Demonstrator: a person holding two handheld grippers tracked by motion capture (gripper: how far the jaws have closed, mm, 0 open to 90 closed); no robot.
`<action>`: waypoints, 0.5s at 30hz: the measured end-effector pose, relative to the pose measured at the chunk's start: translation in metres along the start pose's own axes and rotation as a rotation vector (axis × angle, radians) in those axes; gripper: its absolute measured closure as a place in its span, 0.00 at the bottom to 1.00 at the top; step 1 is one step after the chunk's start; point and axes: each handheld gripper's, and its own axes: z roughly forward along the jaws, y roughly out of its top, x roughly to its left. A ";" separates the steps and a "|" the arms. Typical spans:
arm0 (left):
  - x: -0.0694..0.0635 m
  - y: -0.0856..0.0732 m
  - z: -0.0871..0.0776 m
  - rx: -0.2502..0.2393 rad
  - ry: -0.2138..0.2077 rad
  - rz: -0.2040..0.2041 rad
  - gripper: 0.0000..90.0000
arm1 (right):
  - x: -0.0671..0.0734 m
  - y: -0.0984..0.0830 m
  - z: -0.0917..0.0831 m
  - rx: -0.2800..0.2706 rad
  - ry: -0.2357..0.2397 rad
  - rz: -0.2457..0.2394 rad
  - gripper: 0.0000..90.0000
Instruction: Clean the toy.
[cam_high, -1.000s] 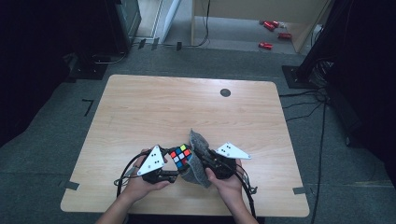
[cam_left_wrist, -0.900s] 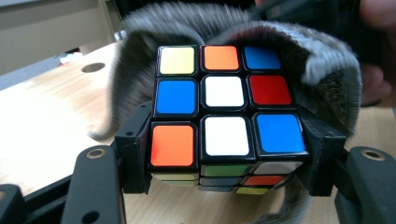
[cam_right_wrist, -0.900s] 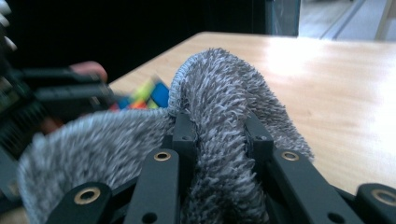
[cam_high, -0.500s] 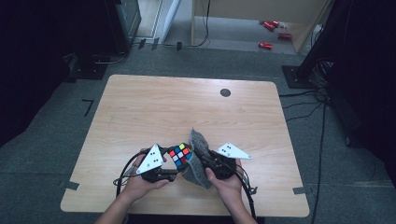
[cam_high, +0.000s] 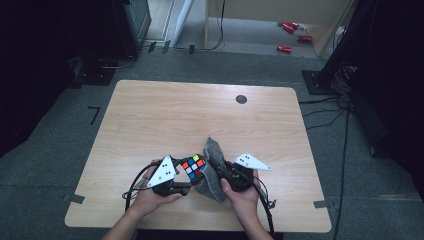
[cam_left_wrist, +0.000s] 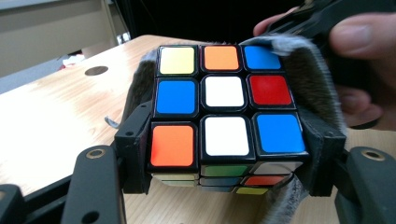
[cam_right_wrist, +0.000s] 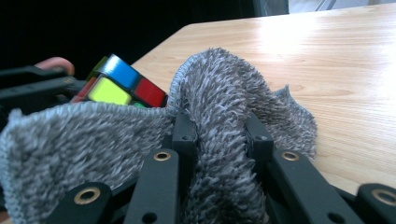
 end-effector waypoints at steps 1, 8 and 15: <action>-0.001 -0.001 0.001 0.010 -0.001 0.007 0.39 | 0.003 0.002 -0.001 -0.005 0.007 0.001 0.81; -0.014 0.001 0.008 0.012 -0.024 0.042 0.39 | 0.004 0.004 -0.002 -0.039 -0.017 -0.001 0.81; -0.006 0.000 0.005 0.006 -0.020 0.005 0.39 | 0.001 0.002 -0.002 -0.020 -0.005 0.036 0.80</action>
